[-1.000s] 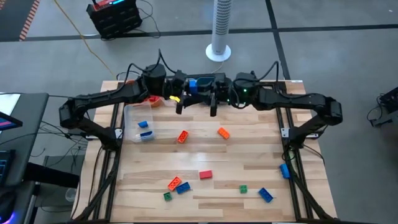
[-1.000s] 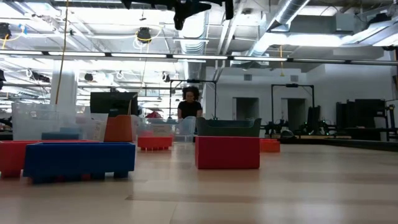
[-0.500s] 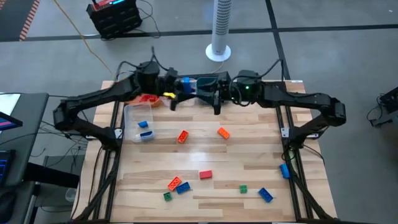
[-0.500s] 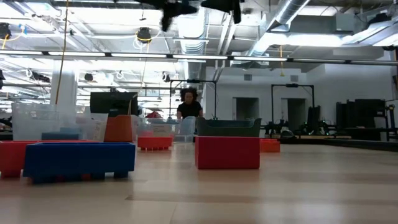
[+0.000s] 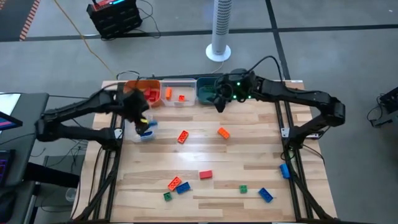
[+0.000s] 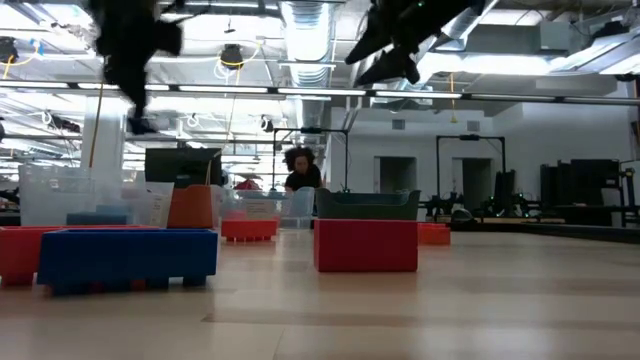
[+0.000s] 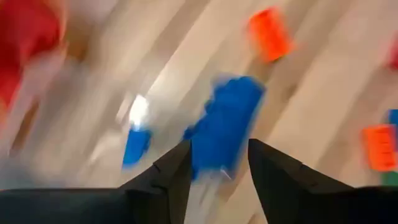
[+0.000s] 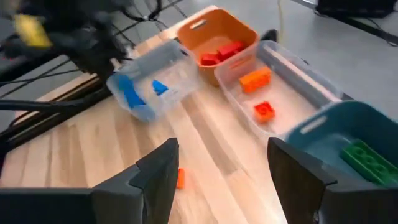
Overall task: Sort blocks
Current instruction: Put the blue game piece into the bottom transparent bin
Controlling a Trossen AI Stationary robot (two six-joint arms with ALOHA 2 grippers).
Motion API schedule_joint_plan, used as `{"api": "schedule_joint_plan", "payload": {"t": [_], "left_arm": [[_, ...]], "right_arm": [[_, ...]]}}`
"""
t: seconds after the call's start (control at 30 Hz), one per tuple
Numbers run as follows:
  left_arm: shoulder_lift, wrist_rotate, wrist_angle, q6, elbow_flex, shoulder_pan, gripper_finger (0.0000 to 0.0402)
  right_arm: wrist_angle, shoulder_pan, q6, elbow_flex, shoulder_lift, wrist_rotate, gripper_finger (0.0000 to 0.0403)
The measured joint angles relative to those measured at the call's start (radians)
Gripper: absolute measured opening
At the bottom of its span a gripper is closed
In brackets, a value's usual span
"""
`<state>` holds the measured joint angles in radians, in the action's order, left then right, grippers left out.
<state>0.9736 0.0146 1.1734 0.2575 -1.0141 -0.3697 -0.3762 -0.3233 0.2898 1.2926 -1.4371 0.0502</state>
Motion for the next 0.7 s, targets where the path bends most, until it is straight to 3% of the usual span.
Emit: {"api": "schedule_joint_plan", "payload": {"t": [0.17,0.27,0.4,0.7], "left_arm": [[-0.099,-0.027,-0.036,0.191,0.26,-0.024,0.0123],[-0.126,-0.018,-0.043,0.28,0.344,-0.032,0.0114],[-0.141,0.029,-0.076,0.285,0.344,-0.013,0.0112],[-0.143,-0.018,-0.146,0.259,0.212,-0.008,0.0112]], "right_arm": [[0.046,0.031,-0.01,0.0,-0.009,0.002,0.0248],[0.051,0.037,-0.009,0.0,-0.009,0.002,0.0248],[0.01,0.037,-0.003,0.0,-0.009,0.003,0.0248],[-0.016,0.081,0.049,0.003,-0.129,0.054,0.0248]]}}
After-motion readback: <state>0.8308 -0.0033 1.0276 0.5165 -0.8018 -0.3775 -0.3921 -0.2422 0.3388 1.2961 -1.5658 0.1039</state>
